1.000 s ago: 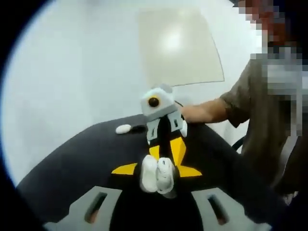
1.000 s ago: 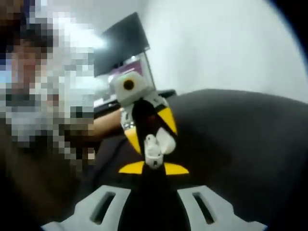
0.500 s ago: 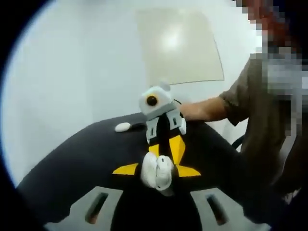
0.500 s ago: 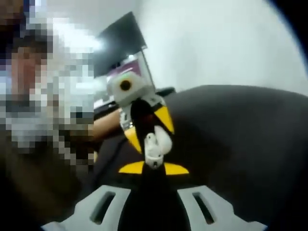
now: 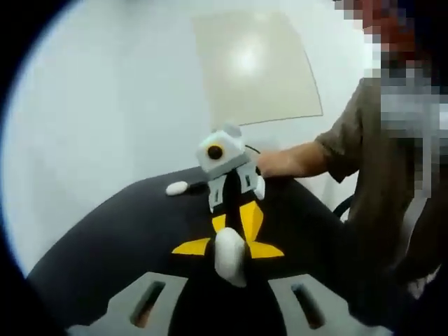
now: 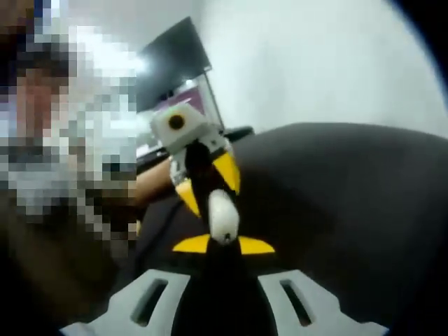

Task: Pick up three earphones and place each one into its charging case using tactile feedback, ensure that each earphone is properly inserted and securely positioned inside the case.

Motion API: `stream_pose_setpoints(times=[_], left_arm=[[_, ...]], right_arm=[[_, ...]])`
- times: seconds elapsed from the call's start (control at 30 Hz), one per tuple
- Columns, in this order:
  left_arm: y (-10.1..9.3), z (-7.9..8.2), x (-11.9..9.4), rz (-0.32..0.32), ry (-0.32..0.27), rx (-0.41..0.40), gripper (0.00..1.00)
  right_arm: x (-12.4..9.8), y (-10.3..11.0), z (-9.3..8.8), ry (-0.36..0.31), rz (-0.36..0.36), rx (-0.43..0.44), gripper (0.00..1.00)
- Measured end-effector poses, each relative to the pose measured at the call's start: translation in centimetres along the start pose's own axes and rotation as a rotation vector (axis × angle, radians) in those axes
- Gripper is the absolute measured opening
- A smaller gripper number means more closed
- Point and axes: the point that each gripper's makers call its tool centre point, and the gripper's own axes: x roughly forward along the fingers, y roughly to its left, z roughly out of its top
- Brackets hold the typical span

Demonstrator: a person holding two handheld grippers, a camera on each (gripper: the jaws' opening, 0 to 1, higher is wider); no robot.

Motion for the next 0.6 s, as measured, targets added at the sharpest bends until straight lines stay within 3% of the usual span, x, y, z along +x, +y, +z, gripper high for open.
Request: stream_pose_setpoints(times=[0.1,0.3,0.6], left_arm=[[0.2,0.1,-0.2,0.012,-0.001,0.018,0.27],[0.3,-1.1,0.1,0.019,0.055,0.039,0.25],[0.7,-1.6,-0.2,0.037,0.072,0.009,0.27]], right_arm=[[0.0,-0.1,0.0,0.0,0.003,0.01,0.15],[0.0,-0.6,0.2,-0.011,-0.021,0.011,0.16],[-0.1,-1.4,0.3,-0.017,-0.1,-0.104,0.16]])
